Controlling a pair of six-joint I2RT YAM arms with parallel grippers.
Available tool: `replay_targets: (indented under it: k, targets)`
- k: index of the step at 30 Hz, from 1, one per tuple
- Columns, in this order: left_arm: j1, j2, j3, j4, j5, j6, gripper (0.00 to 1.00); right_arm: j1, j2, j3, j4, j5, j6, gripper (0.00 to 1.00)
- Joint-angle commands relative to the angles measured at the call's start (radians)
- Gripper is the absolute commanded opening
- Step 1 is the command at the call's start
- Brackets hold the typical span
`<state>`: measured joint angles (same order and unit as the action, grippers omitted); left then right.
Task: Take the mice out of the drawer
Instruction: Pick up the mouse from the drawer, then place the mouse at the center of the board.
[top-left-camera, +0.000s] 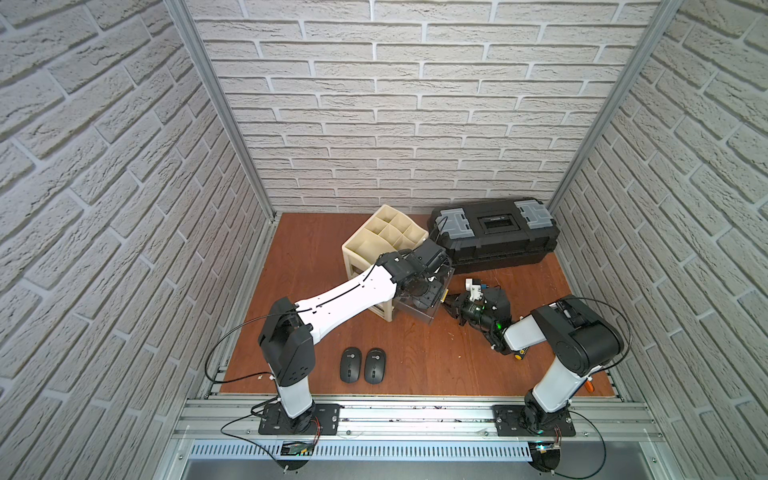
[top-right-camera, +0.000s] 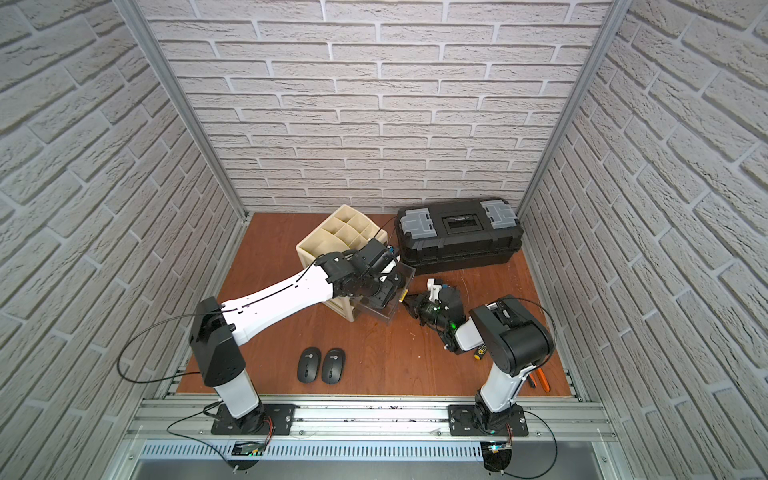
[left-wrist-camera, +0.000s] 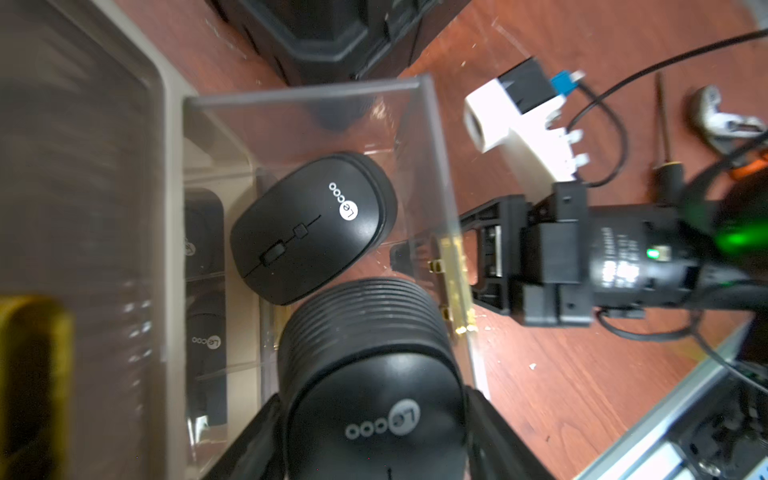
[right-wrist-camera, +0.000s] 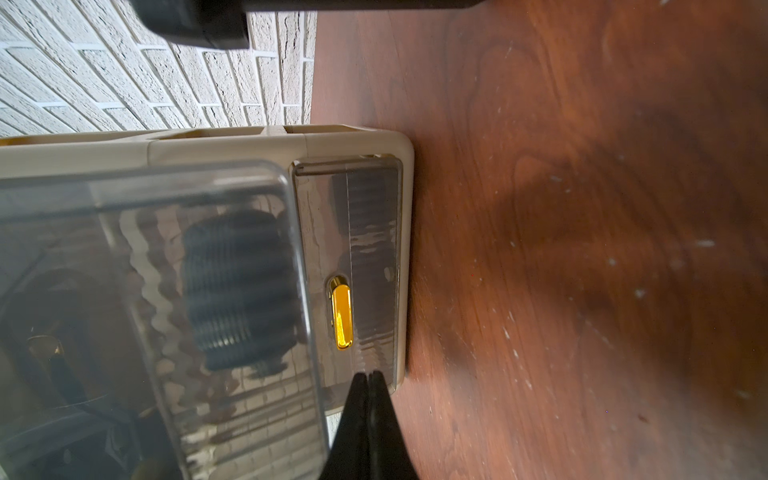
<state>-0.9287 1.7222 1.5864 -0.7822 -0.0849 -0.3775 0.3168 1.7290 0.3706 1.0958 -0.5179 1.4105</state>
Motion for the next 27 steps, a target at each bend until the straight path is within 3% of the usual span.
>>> replay_targets:
  k: [1,6,17,27]
  targets:
    - [-0.019,-0.078,-0.030,0.041,-0.007,0.017,0.59,0.006,-0.005,0.017,0.036,-0.008,0.000,0.03]
    - [-0.055,-0.135,-0.059,-0.010,-0.074,-0.082,0.59,0.008,-0.009,0.016,0.043,-0.001,0.000,0.03]
    - [-0.203,-0.293,-0.247,-0.094,-0.206,-0.477,0.59,0.010,-0.005,0.033,0.043,-0.021,-0.007,0.03]
    - [-0.307,-0.394,-0.537,0.044,-0.200,-0.711,0.60,0.011,-0.011,0.037,0.024,-0.033,-0.016,0.03]
